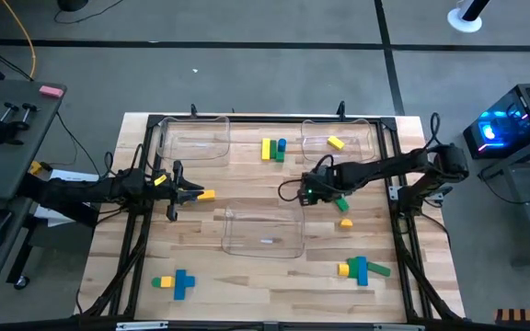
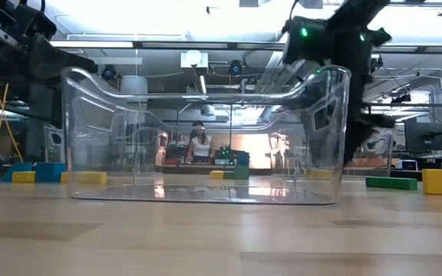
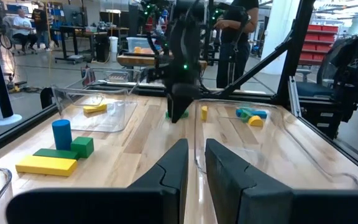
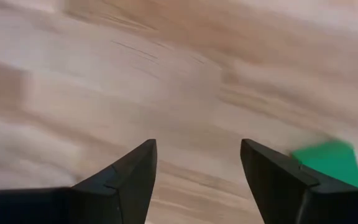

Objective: Sort blocks
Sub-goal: Put the yellow block into the right transparent bin

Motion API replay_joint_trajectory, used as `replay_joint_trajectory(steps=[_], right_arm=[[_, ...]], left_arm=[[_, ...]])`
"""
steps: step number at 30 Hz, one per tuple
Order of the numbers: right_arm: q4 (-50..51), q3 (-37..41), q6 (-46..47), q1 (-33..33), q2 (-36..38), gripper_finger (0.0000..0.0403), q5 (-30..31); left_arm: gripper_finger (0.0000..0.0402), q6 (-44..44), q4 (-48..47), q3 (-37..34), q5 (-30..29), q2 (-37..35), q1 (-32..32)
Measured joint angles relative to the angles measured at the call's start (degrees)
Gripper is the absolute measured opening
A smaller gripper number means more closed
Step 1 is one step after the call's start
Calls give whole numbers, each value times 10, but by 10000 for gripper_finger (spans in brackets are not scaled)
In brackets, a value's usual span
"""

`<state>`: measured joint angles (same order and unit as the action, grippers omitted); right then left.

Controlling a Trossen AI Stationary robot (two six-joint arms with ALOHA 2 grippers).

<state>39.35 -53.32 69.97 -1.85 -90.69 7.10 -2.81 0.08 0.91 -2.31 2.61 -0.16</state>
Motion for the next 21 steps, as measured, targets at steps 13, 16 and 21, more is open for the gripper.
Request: replay_joint_trajectory(steps=[13, 16, 21], right_arm=[[157, -185, -295, 4, 104, 229, 68], [156, -197, -314, 25, 129, 229, 38], [156, -198, -284, 99, 154, 229, 3]], left_arm=[[44, 0, 0, 0, 0, 0, 0], [44, 0, 0, 0, 0, 0, 0], [44, 0, 0, 0, 0, 0, 0]])
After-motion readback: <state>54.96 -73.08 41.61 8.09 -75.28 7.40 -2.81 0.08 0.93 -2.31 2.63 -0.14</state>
